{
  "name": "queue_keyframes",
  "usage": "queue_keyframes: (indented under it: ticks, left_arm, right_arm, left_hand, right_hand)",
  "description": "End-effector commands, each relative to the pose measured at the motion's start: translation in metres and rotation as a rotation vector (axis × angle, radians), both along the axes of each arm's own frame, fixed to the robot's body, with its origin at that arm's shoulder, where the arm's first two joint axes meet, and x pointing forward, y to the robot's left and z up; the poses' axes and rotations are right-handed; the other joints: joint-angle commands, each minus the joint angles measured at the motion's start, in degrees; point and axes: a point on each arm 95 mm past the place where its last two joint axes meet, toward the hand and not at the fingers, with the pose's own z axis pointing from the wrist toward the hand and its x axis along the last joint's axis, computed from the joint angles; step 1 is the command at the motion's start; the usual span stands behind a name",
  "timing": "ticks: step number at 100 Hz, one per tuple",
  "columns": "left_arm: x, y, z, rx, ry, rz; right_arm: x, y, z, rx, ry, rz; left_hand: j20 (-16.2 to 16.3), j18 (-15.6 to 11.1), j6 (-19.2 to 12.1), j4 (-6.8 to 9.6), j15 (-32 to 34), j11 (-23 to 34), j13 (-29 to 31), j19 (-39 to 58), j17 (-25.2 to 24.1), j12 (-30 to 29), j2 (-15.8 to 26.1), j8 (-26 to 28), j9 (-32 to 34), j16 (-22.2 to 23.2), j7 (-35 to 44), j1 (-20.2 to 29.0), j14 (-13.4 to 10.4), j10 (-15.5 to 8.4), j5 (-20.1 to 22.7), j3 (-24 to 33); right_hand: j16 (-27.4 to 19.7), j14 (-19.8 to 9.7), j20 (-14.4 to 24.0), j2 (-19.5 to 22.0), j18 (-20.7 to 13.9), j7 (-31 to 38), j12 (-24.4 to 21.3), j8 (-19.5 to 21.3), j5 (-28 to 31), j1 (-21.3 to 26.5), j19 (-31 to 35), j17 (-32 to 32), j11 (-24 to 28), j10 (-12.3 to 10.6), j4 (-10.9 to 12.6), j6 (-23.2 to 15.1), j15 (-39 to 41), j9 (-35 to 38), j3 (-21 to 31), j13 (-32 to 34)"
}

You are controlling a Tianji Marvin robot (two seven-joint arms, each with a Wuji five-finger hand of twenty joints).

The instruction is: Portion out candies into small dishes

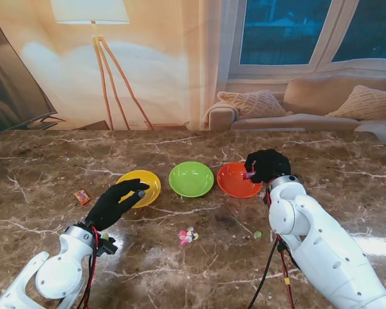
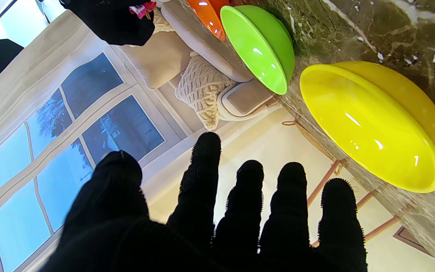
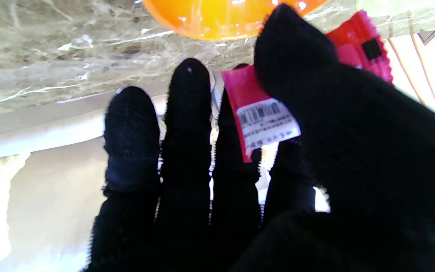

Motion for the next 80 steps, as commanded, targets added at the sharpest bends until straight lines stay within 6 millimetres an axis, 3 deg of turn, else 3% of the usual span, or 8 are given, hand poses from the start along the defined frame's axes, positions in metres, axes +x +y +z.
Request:
queue_keyframes:
  ticks: [1,25,32,41,44,49,65,80]
  left_arm:
    - [-0.002,-0.001,-0.002,-0.001,0.006,0.003]
    - [-0.001,-0.002,-0.002,0.001,0.010,-0.001]
    - [-0.001,-0.002,-0.002,0.002,0.010,-0.001]
    - [-0.001,-0.003,-0.002,0.002,0.010,0.000]
    - [-0.001,-0.003,-0.002,0.002,0.011,-0.001]
    - [-0.001,-0.003,-0.002,0.003,0.011,-0.001]
    - [-0.001,-0.003,-0.002,0.004,0.009,-0.002]
    - [-0.001,-0.003,-0.002,0.006,0.010,-0.001]
  right_arm:
    - [0.004,0.003,-0.006,0.007,0.026,-0.009]
    - [0.019,0.012,-0.025,0.024,0.080,-0.019]
    - [0.021,0.013,-0.029,0.027,0.089,-0.021]
    - [0.023,0.013,-0.031,0.028,0.097,-0.021]
    - [0.022,0.013,-0.031,0.029,0.101,-0.018]
    - [0.021,0.011,-0.031,0.023,0.111,-0.010]
    - [0.010,0.006,-0.027,0.000,0.103,0.013]
    - [-0.014,-0.001,-0.017,-0.032,0.051,0.046]
  left_hand:
    - [0.72,0.28,-1.36,1.16,0.02,0.19,0.76,-0.43,-0.17,-0.95,1.80,0.97,0.72,-0.29,0.67,1.29,-1.05,-1.68,0.10,0.23]
    - [0.79,0.25,-1.36,1.16,0.00,0.19,0.71,-0.57,-0.16,-0.94,1.80,0.99,0.72,-0.30,0.69,1.32,-0.97,-1.66,0.13,0.24]
    - [0.81,0.27,-1.32,1.15,0.02,0.19,0.76,-0.61,-0.14,-0.93,1.81,1.00,0.72,-0.29,0.69,1.30,-0.95,-1.72,0.12,0.22]
    - [0.84,0.30,-1.40,1.16,0.02,0.20,0.76,-0.66,-0.16,-0.93,1.81,1.00,0.76,-0.29,0.68,1.32,-1.00,-1.75,0.13,0.24]
    - [0.85,0.30,-1.45,1.15,0.02,0.18,0.75,-0.66,-0.14,-0.94,1.84,1.00,0.71,-0.29,0.67,1.30,-0.99,-1.72,0.10,0.22]
    - [0.87,0.29,-1.43,1.16,0.02,0.20,0.76,-0.67,-0.15,-0.93,1.79,1.01,0.76,-0.29,0.70,1.30,-1.07,-1.74,0.12,0.22]
    - [0.92,0.31,-1.39,1.17,0.01,0.21,0.77,-0.71,-0.12,-0.92,1.82,1.01,0.77,-0.29,0.71,1.30,-1.09,-1.77,0.11,0.23]
    - [0.96,0.35,-1.52,1.17,-0.01,0.13,0.70,-0.78,-0.17,-0.96,1.84,1.01,0.62,-0.30,0.69,1.26,-1.00,-1.60,0.01,0.21]
  right_hand:
    - [1.01,0.64,0.98,3.97,0.32,2.62,1.17,-1.53,0.59,-0.24,2.53,0.20,3.40,0.95,-1.27,1.87,0.53,2.66,1.09,2.49]
    - [1.29,0.13,0.58,6.16,-0.62,2.29,2.12,-3.05,-3.20,-0.91,0.90,-3.49,2.73,0.32,-0.94,2.11,-0.70,-0.48,0.75,-1.47]
    - [0.85,-0.06,0.28,7.17,-0.72,3.09,2.19,-9.40,-6.89,-1.62,-0.41,-5.17,0.97,0.76,-0.84,2.72,-2.30,-2.33,0.77,-3.34]
    - [-2.33,-0.30,-0.61,7.09,-0.61,-9.65,-0.44,-23.79,-10.54,-2.98,-2.91,-7.62,-2.93,2.01,-0.85,10.56,-6.36,-6.41,1.50,-6.84]
    - [-4.50,-0.12,-1.10,7.67,-0.32,-18.06,-3.35,-23.37,-10.86,-4.96,-4.66,-9.13,-3.99,2.25,0.84,12.71,-7.80,-9.39,2.79,-8.61]
    - [-5.95,-0.26,-1.42,8.30,-0.02,-24.92,-11.06,-24.77,-13.87,-8.16,-7.25,-11.74,-6.48,2.62,6.86,14.43,-10.28,-14.38,4.10,-11.61]
    - [-8.73,0.19,-2.26,8.45,0.85,-28.79,-15.49,-27.79,-19.52,-11.98,-13.49,-18.99,-9.86,3.70,6.41,17.23,-15.54,-23.08,3.11,-19.19]
    - [-6.84,-0.59,-0.56,8.36,-0.79,-24.58,-13.88,-27.14,-15.49,-12.93,-10.92,-15.37,-4.86,3.43,6.20,16.80,-10.52,-18.95,2.68,-15.75]
